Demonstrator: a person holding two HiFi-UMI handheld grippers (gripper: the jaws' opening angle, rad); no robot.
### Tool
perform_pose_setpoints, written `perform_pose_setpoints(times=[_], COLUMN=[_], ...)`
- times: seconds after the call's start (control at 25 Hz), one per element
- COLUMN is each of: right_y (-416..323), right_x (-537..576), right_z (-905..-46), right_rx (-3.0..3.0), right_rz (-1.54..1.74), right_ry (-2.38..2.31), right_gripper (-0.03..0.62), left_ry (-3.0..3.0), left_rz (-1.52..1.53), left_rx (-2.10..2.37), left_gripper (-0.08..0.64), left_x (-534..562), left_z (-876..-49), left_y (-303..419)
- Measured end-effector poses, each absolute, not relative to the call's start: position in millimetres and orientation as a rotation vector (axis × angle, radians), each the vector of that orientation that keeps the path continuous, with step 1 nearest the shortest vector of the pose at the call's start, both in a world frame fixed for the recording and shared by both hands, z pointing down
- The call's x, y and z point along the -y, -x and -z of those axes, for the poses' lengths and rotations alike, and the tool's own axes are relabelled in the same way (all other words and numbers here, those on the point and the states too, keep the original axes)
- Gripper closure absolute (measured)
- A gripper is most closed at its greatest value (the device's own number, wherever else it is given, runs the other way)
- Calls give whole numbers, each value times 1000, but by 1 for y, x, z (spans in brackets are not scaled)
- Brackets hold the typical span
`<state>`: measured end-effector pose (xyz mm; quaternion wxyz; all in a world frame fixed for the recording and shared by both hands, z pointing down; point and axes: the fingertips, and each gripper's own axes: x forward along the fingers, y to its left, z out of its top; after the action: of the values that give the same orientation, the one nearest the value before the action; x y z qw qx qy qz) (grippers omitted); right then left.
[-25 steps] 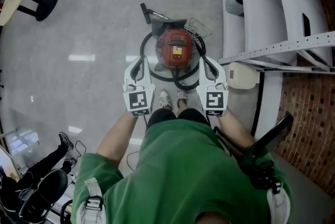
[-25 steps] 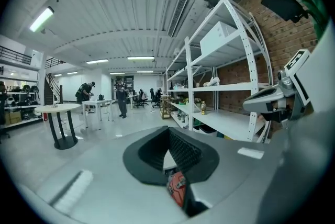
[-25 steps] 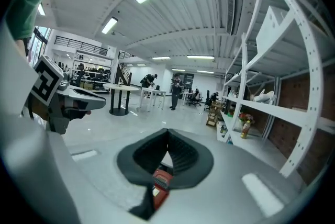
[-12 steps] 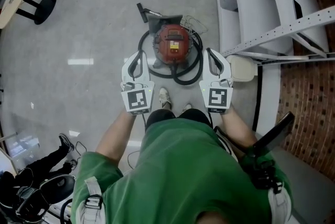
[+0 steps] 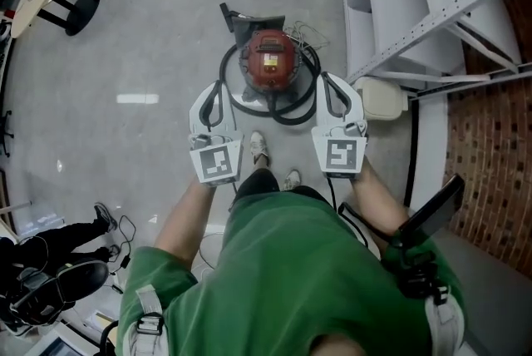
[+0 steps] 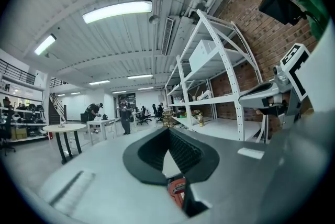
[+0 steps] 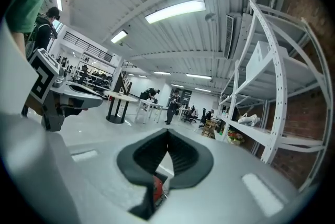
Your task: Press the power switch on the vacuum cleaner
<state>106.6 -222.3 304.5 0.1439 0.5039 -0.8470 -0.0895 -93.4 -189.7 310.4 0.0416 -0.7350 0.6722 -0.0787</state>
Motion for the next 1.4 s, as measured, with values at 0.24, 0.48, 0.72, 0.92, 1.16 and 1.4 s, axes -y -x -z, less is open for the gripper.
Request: perform_pose_setpoints(times=[0.24, 0.48, 0.72, 0.92, 1.16, 1.4], right_y=[-126, -143, -157, -168, -175, -177], right_x=[185, 154, 134, 130, 127, 126], right_z=[-297, -287, -284, -282, -278, -275], right_rx=[2499, 2530, 2538, 2531, 2531, 2512], right_rz=[275, 290, 281, 273, 280, 285], right_ry=[-1438, -1414, -1411, -1408, -1419, -1429], right_gripper=[589, 589, 589, 589, 589, 589], left_ry=[2215, 2188, 2195, 2205, 2216, 2214], left_rz=[222, 209, 203, 202, 184, 174], left_rx=[-2064, -2073, -2069, -2058, -2065, -2055], left_gripper=[554, 554, 554, 554, 554, 554], left_x=[146, 117, 102, 101, 98, 98], left_z=[-300, -290, -285, -285, -287, -285], left_y=[66, 49, 34, 23, 19, 19])
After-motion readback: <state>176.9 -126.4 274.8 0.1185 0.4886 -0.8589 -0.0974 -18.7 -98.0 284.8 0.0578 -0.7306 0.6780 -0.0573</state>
